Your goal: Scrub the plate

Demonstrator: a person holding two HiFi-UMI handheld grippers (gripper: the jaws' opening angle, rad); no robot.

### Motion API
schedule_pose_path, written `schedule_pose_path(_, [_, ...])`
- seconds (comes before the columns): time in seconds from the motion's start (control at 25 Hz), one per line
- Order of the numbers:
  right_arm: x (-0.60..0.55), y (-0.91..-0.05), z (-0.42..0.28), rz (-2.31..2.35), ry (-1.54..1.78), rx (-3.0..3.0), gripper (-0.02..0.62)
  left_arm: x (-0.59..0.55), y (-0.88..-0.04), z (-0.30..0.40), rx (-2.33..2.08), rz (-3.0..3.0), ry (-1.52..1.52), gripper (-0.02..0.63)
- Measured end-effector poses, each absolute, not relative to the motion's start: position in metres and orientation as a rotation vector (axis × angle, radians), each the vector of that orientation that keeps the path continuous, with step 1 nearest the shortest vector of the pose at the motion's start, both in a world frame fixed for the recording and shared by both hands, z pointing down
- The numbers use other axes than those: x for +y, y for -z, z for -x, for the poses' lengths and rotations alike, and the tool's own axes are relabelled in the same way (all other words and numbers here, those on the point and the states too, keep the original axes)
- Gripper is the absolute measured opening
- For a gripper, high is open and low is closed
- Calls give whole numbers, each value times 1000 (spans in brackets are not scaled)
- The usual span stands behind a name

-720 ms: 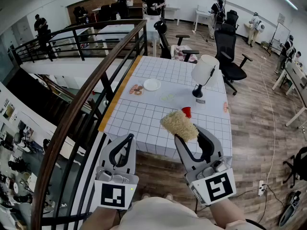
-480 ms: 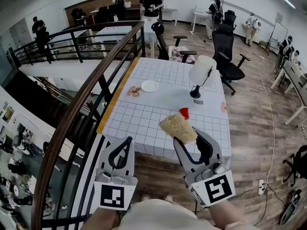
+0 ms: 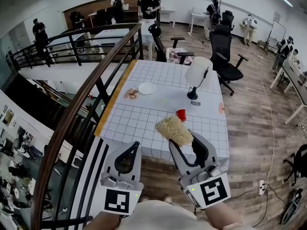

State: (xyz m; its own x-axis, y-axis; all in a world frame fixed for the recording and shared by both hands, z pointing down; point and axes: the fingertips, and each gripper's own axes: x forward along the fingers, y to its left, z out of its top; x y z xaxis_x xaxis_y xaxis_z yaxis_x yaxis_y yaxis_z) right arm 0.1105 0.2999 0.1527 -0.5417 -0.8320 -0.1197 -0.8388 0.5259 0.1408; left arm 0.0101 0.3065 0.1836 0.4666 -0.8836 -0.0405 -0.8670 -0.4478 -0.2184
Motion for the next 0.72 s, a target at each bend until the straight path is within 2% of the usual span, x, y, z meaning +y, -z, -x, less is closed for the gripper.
schedule_pose_path(0.72, [313,-168,-167,1405,-227,2746,190,320,-190,-60,1600,2454,162,12])
